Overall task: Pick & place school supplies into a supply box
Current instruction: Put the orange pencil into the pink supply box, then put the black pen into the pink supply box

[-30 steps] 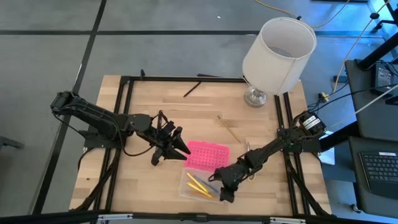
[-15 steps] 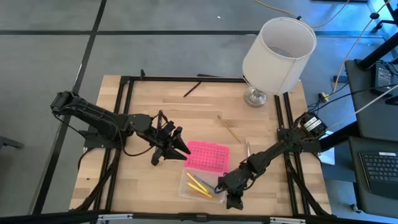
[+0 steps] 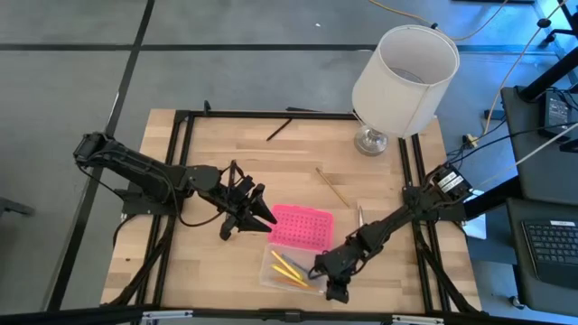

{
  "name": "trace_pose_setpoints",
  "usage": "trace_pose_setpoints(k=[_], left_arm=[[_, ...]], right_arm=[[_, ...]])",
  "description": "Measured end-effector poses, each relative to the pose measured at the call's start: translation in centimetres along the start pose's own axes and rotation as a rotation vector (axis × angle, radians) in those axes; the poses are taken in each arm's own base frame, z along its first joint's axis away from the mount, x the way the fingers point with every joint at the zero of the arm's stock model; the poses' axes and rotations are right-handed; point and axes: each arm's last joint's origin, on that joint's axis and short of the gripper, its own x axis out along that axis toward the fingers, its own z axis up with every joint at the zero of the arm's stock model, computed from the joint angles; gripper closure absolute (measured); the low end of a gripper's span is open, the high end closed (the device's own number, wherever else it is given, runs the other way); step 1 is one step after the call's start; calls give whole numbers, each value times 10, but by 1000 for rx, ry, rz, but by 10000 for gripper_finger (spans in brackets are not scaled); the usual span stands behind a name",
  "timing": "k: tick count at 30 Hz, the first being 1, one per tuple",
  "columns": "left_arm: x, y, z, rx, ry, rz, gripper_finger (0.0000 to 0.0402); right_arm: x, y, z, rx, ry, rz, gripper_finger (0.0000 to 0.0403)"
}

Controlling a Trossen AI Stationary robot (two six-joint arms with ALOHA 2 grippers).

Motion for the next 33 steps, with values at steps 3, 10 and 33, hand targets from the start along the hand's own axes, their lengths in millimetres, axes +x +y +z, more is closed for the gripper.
trace_pose_setpoints(k=[3, 10, 33], left_arm=[[0, 0, 0, 0, 2, 1, 265], [0, 0, 0, -1, 3, 2, 265], [0, -1, 1, -68, -11, -5, 265]], right_arm=[[0, 0, 0, -7, -4, -4, 320], [-2, -3, 5, -3, -53, -28, 320], [-75, 27, 8, -318, -175, -32, 320]])
